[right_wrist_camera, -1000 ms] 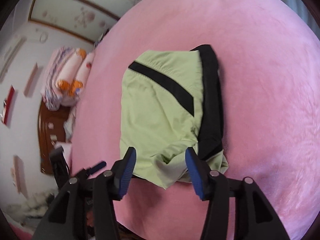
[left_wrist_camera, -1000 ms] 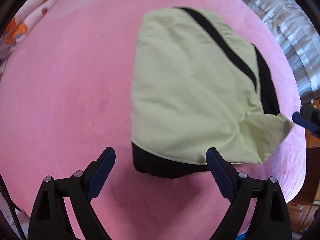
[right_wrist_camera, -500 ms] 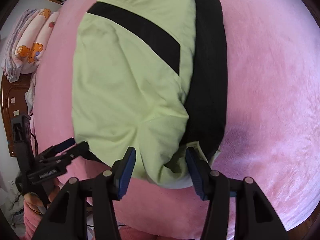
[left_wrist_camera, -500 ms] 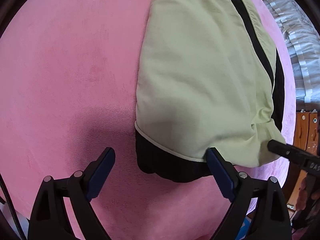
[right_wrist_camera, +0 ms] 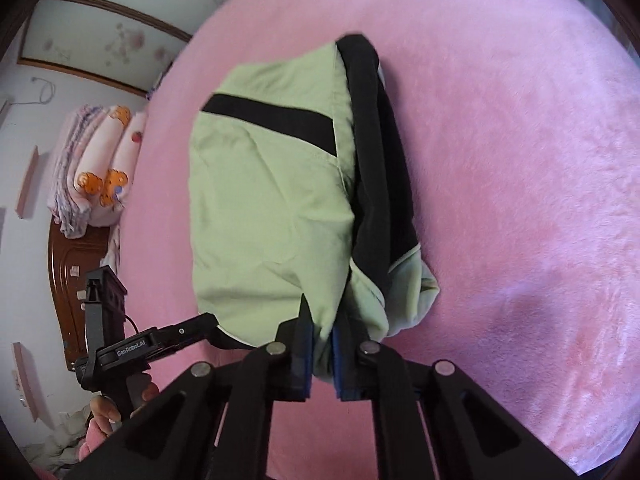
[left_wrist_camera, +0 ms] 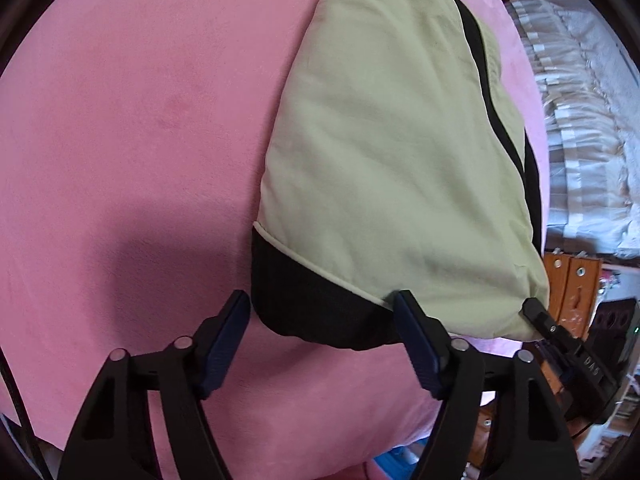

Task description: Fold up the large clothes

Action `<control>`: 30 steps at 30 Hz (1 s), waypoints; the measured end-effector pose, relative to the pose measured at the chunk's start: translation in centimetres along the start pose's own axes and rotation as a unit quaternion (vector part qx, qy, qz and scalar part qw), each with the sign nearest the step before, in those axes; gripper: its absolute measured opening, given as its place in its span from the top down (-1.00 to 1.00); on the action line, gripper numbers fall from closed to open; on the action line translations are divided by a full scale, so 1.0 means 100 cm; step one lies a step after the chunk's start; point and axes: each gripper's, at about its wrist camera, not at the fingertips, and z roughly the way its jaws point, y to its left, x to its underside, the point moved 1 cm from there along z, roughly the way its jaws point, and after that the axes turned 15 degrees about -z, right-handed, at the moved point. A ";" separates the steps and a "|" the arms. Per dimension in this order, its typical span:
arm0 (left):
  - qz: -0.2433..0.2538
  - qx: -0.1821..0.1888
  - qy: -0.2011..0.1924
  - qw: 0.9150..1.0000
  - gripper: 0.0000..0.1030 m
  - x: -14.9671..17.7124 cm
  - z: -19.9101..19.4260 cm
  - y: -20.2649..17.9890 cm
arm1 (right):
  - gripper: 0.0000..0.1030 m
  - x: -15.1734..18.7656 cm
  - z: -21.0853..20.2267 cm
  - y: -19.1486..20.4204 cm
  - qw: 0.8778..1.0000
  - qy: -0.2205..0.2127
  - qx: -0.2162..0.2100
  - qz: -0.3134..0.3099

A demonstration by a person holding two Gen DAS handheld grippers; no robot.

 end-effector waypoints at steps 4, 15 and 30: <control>-0.019 0.010 0.008 1.000 -0.30 0.000 0.002 0.010 | 0.90 0.012 -0.015 -0.008 0.999 -0.028 0.033 0.003; -0.008 -0.009 0.010 1.000 -0.25 0.012 0.000 0.005 | 0.94 0.035 0.013 -0.033 0.993 -0.005 0.106 0.057; -0.005 -0.029 -0.016 0.999 0.24 0.012 -0.005 0.000 | 1.00 0.034 0.004 -0.048 0.980 -0.002 0.190 0.056</control>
